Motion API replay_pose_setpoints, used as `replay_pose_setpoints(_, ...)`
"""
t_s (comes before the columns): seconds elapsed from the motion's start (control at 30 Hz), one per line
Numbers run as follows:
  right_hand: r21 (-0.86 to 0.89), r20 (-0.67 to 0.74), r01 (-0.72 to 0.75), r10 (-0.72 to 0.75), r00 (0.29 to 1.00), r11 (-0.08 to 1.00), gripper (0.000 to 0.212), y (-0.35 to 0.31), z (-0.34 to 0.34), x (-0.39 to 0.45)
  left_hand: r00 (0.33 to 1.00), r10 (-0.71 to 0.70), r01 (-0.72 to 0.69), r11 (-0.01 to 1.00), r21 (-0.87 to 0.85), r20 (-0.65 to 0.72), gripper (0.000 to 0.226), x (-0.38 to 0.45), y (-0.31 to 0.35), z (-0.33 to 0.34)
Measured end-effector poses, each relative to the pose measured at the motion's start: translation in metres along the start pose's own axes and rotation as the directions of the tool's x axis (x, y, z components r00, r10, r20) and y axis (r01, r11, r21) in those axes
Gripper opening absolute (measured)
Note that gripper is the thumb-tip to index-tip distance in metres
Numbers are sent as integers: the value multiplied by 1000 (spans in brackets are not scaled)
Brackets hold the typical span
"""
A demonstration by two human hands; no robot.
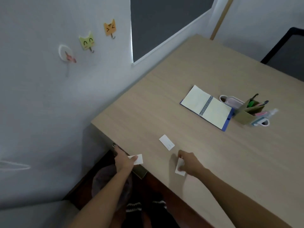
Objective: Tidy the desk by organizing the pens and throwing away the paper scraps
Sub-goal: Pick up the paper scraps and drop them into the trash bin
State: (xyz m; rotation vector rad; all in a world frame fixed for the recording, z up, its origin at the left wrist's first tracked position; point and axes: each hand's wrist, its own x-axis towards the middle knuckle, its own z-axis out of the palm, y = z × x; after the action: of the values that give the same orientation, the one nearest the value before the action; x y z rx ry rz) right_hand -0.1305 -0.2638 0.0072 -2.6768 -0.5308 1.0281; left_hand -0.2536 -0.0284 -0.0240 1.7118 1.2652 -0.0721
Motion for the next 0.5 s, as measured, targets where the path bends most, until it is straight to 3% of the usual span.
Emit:
replay_pose_setpoints(0.17, -190, 13, 212, -213, 977, 959, 69, -27, -36, 35, 999, 23, -25, 999, -42, -43, 79, -21, -28, -17)
replay_pose_setpoints(0.3, -255, 161, 348, -315, 935, 902, 90, -41, -52, 67, 996, 8, -13, 998, -57, -89, 53, -47, -65, -34)
replay_pose_setpoints(0.37, -243, 234, 410, -357, 904, 879, 90, -46, -58, 78, 987, -7, 8, 1000, 2, -158, 41, -58, -86, -41)
replay_pose_setpoints(0.5, -359, 321, 464, -359, 876, 810, 68, -60, -62, 91, 974, -73, 82, 996, 32, -213, 29, -80, -118, -49)
